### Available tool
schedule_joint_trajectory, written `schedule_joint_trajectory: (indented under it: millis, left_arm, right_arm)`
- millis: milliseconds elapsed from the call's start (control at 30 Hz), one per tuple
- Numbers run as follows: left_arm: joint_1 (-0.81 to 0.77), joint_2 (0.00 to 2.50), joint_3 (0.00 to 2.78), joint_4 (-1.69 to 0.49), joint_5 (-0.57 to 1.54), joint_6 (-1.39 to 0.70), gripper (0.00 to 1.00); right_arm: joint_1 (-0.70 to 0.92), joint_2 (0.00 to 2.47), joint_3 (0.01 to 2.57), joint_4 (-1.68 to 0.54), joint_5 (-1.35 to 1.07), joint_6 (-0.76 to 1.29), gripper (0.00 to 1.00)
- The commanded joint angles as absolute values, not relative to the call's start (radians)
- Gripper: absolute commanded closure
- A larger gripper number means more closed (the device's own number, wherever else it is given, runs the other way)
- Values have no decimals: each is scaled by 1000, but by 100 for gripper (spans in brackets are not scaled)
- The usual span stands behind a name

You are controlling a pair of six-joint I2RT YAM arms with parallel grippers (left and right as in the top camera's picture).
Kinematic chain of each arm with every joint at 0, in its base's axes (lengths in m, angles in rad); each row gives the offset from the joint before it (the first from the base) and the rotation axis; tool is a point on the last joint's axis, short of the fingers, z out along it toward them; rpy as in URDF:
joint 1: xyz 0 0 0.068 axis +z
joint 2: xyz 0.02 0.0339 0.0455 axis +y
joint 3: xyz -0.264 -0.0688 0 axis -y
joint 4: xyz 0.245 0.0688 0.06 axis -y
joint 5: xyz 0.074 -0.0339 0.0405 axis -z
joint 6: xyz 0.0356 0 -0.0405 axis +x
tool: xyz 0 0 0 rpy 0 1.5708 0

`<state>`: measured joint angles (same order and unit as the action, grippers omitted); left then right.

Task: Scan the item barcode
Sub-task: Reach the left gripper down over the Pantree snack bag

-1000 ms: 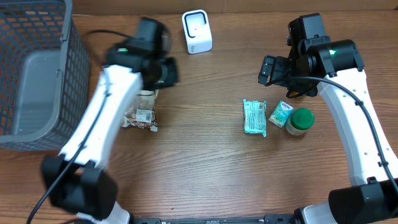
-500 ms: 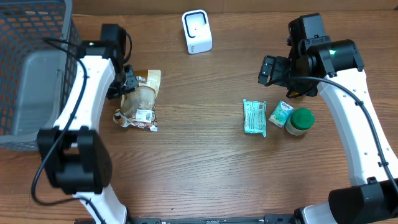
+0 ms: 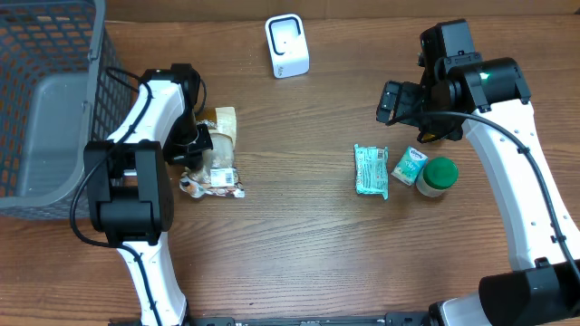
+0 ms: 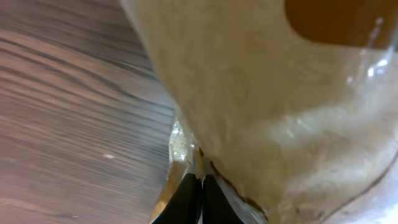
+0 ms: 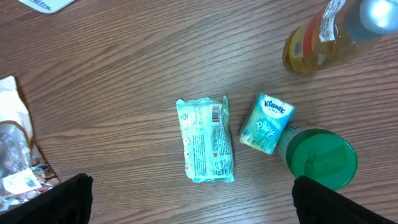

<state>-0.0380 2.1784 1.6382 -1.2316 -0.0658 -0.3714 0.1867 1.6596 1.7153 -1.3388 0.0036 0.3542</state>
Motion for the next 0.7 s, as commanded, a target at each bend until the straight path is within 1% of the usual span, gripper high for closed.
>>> schedule_joint_trajectory:
  millis: [0, 200, 400, 667]
  left_arm:
    - [-65, 2183, 1637, -1243, 79, -336, 94]
    - [-144, 2183, 1637, -1277, 160, -336, 93]
    - [-233, 2180, 1649, -1317, 151, -334, 94]
    - [-247, 2141, 1764, -1400, 146, -316, 96]
  right_arm:
    - [189, 1645, 1721, -1336, 1, 350, 0]
    - [189, 1645, 1721, -1336, 1, 350, 0]
    - [189, 1645, 1721, -1336, 1, 350, 0]
    - [189, 1645, 1721, -1336, 1, 350, 0]
